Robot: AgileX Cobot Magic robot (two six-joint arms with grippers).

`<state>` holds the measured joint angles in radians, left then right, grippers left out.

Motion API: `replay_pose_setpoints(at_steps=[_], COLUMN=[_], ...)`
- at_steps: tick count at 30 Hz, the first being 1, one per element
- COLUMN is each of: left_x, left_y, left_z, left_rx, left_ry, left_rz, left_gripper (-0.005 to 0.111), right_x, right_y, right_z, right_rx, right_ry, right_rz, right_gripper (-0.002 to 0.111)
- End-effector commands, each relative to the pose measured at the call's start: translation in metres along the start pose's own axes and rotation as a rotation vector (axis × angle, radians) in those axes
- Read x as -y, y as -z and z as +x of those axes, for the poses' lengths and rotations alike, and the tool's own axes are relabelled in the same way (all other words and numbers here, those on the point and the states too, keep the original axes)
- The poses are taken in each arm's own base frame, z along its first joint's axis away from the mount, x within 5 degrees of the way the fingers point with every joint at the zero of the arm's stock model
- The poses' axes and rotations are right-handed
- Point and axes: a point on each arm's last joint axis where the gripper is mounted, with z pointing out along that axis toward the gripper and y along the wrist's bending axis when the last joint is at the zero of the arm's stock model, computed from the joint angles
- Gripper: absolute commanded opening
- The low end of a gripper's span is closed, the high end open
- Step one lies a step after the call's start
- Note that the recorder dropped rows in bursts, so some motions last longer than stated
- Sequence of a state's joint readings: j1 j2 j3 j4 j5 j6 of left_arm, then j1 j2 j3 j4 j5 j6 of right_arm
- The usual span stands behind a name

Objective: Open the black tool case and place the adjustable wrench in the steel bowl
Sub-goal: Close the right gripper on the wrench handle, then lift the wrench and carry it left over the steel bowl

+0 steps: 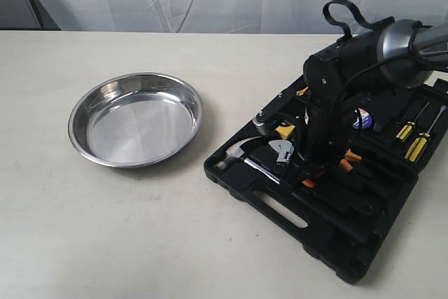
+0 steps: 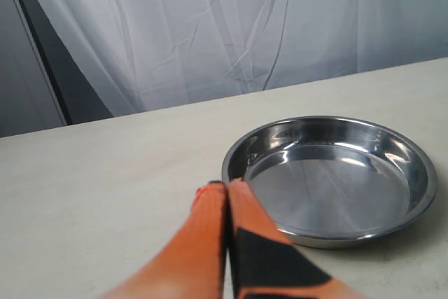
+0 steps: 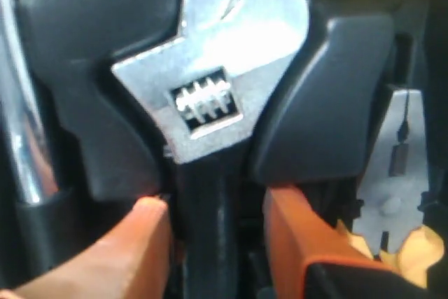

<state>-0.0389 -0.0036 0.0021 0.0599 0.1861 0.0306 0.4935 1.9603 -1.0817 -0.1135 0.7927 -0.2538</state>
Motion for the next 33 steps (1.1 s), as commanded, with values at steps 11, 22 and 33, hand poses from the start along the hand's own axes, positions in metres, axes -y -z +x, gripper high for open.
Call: replay_pose_setpoints(at_steps=[11, 22, 33], left_x=[0.000, 0.000, 0.000], left_y=[0.000, 0.000, 0.000], left_z=[-0.001, -0.001, -0.001], left_rx=[0.005, 0.005, 0.005], left_ry=[-0.006, -0.006, -0.006], left_rz=[0.002, 0.002, 0.002], left_gripper=[0.000, 0.000, 0.000], right_x=[-0.006, -0.004, -0.004], right_y=[0.012, 0.054, 0.061], right_z=[0.008, 0.011, -0.001], right_rx=[0.017, 0.159, 0.299], right_ry=[-0.059, -0.076, -0.113], right_rz=[-0.050, -0.018, -0.020], right_gripper=[0.000, 0.000, 0.000])
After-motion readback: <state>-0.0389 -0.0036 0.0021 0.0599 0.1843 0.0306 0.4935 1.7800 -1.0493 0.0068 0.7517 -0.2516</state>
